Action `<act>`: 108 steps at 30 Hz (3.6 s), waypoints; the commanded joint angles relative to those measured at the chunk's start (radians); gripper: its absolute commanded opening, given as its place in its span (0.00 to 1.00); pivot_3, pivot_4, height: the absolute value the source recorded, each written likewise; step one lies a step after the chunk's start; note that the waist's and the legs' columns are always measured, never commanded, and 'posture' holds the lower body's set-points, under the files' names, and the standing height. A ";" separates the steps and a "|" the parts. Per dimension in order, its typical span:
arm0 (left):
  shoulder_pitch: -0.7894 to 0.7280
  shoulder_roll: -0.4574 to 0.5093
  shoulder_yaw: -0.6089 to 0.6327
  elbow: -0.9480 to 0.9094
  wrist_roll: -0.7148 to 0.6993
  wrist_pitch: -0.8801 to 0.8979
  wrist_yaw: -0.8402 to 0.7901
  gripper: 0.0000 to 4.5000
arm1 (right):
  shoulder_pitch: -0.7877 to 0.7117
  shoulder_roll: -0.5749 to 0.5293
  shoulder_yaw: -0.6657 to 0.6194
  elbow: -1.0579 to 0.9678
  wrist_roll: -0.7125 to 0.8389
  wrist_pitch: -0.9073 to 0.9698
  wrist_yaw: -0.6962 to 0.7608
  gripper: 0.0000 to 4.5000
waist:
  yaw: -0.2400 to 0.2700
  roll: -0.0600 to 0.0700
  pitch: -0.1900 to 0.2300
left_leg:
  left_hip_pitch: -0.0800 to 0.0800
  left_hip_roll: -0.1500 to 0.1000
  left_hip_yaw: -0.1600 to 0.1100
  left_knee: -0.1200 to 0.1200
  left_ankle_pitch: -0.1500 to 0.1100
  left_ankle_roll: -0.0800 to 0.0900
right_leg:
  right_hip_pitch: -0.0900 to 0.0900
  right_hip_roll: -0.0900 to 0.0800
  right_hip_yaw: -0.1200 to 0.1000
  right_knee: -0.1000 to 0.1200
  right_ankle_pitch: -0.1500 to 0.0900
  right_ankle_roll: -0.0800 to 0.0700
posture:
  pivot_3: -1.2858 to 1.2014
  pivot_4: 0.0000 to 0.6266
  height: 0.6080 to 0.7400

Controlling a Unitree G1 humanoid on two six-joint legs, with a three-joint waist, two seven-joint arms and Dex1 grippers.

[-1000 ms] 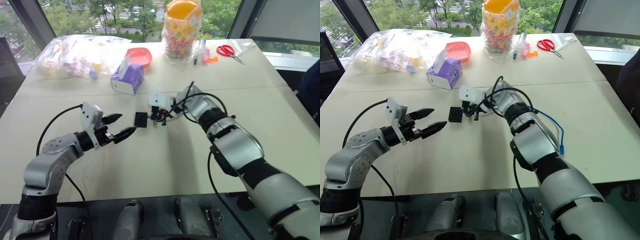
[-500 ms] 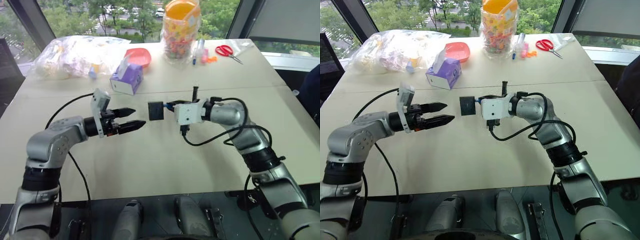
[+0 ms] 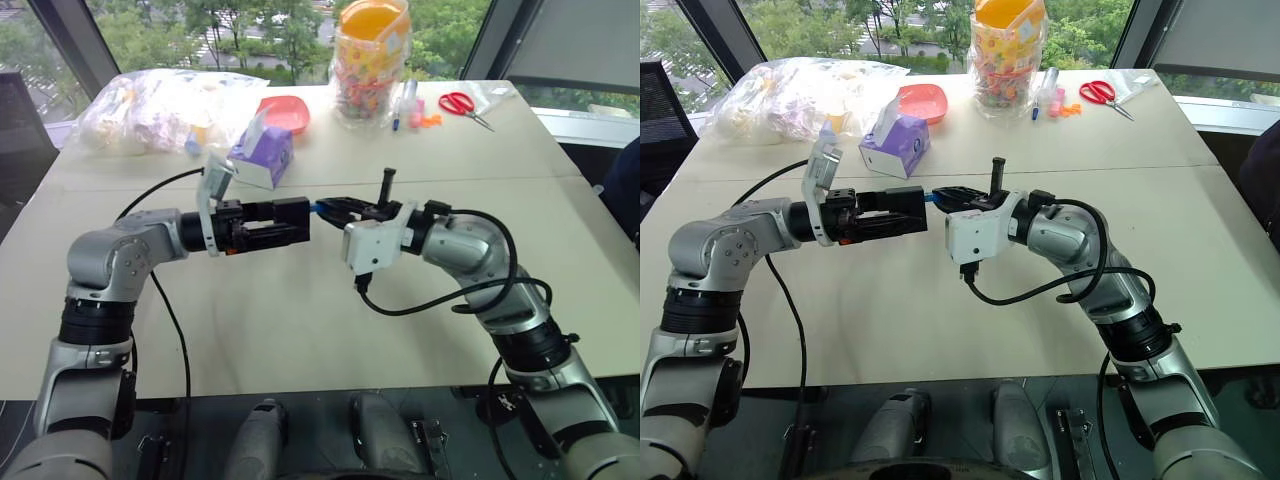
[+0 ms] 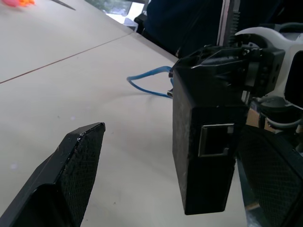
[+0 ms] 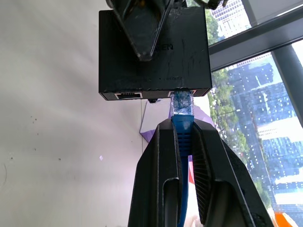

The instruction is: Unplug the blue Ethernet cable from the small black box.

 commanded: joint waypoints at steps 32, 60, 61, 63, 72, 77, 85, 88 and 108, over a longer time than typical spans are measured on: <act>0.042 0.126 -0.027 -0.078 0.058 -0.122 -0.234 0.11 | -0.218 -0.012 -0.227 -0.064 0.935 1.247 0.290 0.98 | 0.002 0.000 0.000 | 0.000 0.001 -0.001 0.000 0.000 0.001 | 0.000 0.000 -0.001 -0.001 0.000 0.000 | 0.52 0.24 1.00; 0.073 0.111 -0.014 -0.161 0.032 -0.091 -0.186 0.11 | -0.269 0.070 -0.190 0.064 1.061 1.348 0.181 0.72 | 0.001 0.000 0.000 | -0.001 0.000 -0.001 0.000 -0.001 0.001 | 0.000 0.000 -0.001 -0.001 0.000 0.000 | 0.52 0.24 1.00; 0.075 0.111 -0.013 -0.163 0.030 -0.090 -0.184 0.11 | -0.268 0.069 -0.188 0.062 1.065 1.348 0.180 0.72 | 0.001 0.000 0.000 | -0.001 0.000 -0.001 0.000 -0.001 0.001 | 0.000 0.000 -0.001 -0.001 0.000 0.000 | 0.52 0.24 1.00; 0.075 0.110 -0.012 -0.164 0.028 -0.090 -0.180 0.11 | -0.265 0.064 -0.184 0.062 1.069 1.345 0.179 0.72 | 0.001 0.000 0.000 | -0.001 0.000 -0.001 0.000 -0.001 0.001 | 0.000 0.000 -0.001 -0.001 0.000 0.000 | 0.52 0.24 1.00; 0.081 0.112 -0.009 -0.165 0.021 -0.095 -0.171 0.11 | -0.261 0.050 -0.168 0.065 1.070 1.333 0.185 0.20 | 0.001 0.000 0.000 | -0.001 0.000 -0.001 0.000 -0.001 0.001 | 0.000 0.000 -0.001 -0.001 0.000 0.000 | 0.52 0.24 1.00; 0.083 0.114 -0.002 -0.163 0.021 -0.097 -0.172 0.11 | -0.260 0.040 -0.158 0.064 1.074 1.327 0.193 0.01 | 0.001 0.000 0.000 | -0.001 0.000 -0.001 0.000 -0.001 0.001 | 0.000 0.000 -0.001 -0.001 0.000 0.000 | 0.52 0.24 1.00; 0.069 0.113 0.016 -0.157 0.004 -0.082 -0.160 0.11 | -0.247 0.034 -0.140 0.047 1.069 1.317 0.200 0.01 | 0.001 0.000 0.000 | -0.001 0.000 -0.001 -0.001 -0.001 0.001 | -0.001 0.000 -0.001 -0.001 0.000 0.000 | 0.52 0.24 1.00; 0.070 0.120 0.019 -0.161 -0.002 -0.076 -0.162 0.11 | -0.238 0.021 -0.124 0.045 1.043 1.281 0.205 0.01 | 0.001 0.000 0.000 | -0.001 0.000 -0.001 -0.001 -0.001 0.001 | -0.001 0.000 -0.001 -0.001 0.000 0.000 | 0.52 0.24 1.00; 0.099 0.157 0.031 -0.188 -0.016 -0.063 -0.165 0.11 | -0.236 -0.128 -0.078 0.331 0.793 0.941 0.297 0.01 | 0.000 -0.001 0.001 | -0.002 0.001 0.000 -0.001 -0.001 0.001 | 0.000 0.000 -0.001 -0.005 0.000 0.000 | 0.52 0.24 1.00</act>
